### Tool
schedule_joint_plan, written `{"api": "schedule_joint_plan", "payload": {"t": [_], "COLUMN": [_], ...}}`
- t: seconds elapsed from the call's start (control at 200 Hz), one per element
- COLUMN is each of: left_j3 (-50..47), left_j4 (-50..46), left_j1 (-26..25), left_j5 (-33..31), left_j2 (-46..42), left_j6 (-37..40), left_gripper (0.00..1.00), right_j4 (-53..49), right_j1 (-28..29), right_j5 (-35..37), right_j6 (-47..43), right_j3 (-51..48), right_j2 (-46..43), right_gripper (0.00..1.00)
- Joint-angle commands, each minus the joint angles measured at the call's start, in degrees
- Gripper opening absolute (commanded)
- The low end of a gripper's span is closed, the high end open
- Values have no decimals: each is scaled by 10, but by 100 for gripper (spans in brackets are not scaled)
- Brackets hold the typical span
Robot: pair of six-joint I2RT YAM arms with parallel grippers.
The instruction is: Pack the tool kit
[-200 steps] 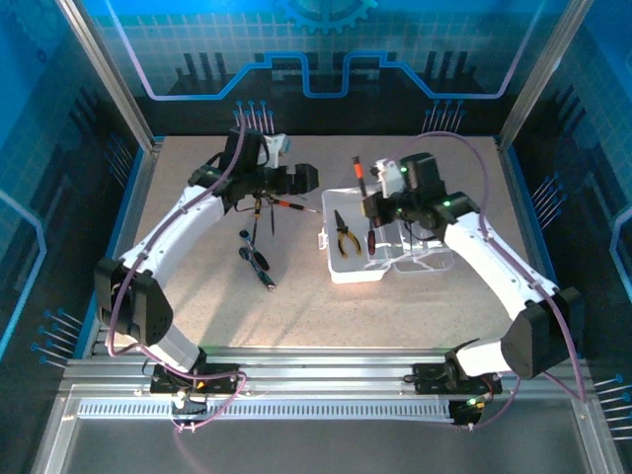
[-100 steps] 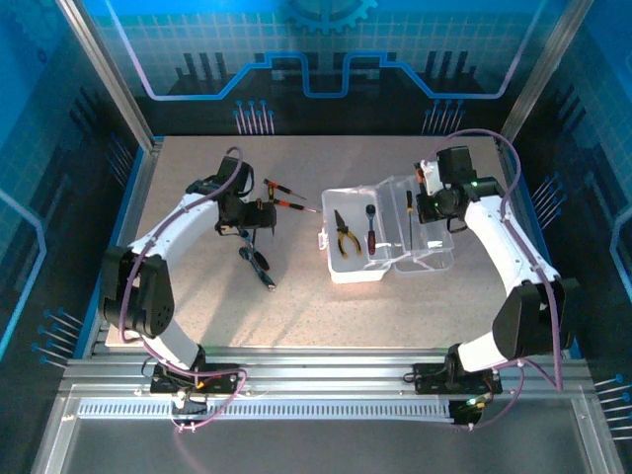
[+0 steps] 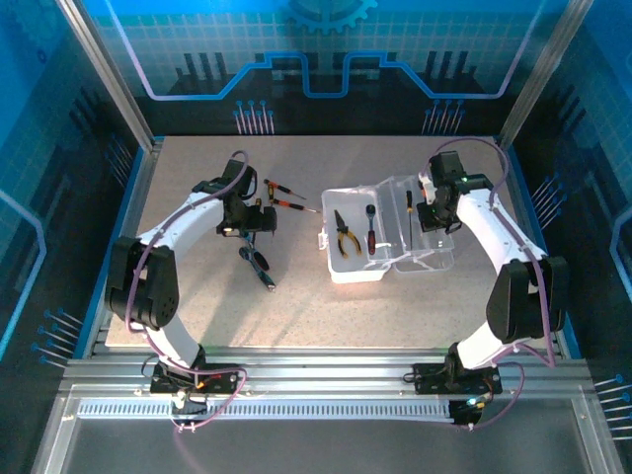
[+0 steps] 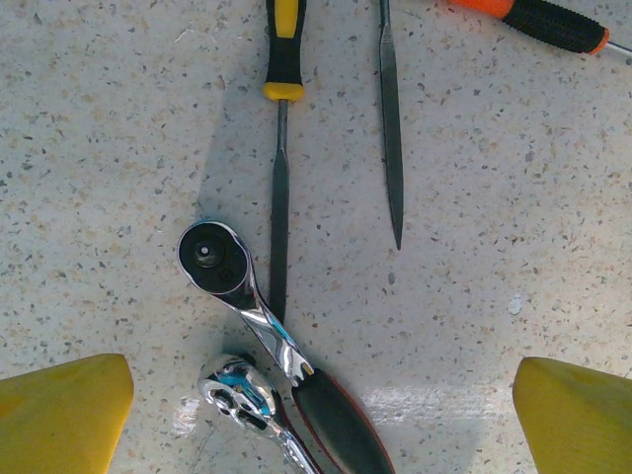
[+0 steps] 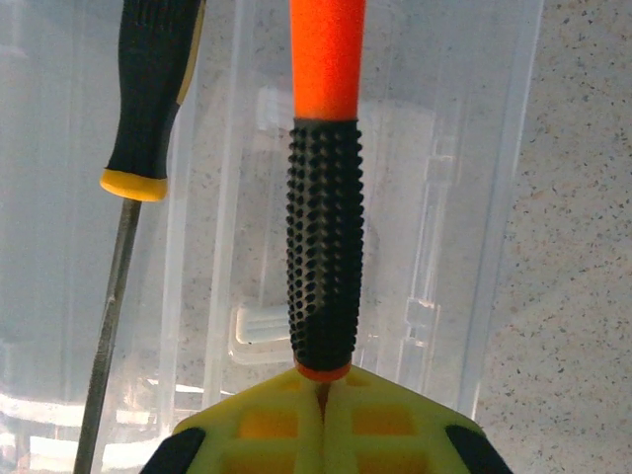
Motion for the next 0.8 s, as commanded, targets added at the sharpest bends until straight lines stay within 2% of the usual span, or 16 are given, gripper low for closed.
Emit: {"api": "schedule_joint_plan", "payload": {"t": [0.0, 0.61, 0.69, 0.795], "left_j3": [4, 36, 30, 3], "left_j4": [2, -19, -20, -11], "left_j1": [5, 8, 10, 17], "left_j5": [-3, -25, -22, -24], "left_j2": [11, 47, 50, 45], "left_j6": [12, 14, 5, -17], "left_gripper": [99, 99, 99, 100], "right_j4": [-9, -30, -39, -48], "right_j1": [11, 27, 34, 51], "right_j5": [-11, -15, -14, -15], "right_j6": [0, 1, 2, -1], "right_j3": [-1, 5, 15, 28], "right_j2": [8, -40, -52, -69], "right_gripper": [0, 43, 57, 92]}}
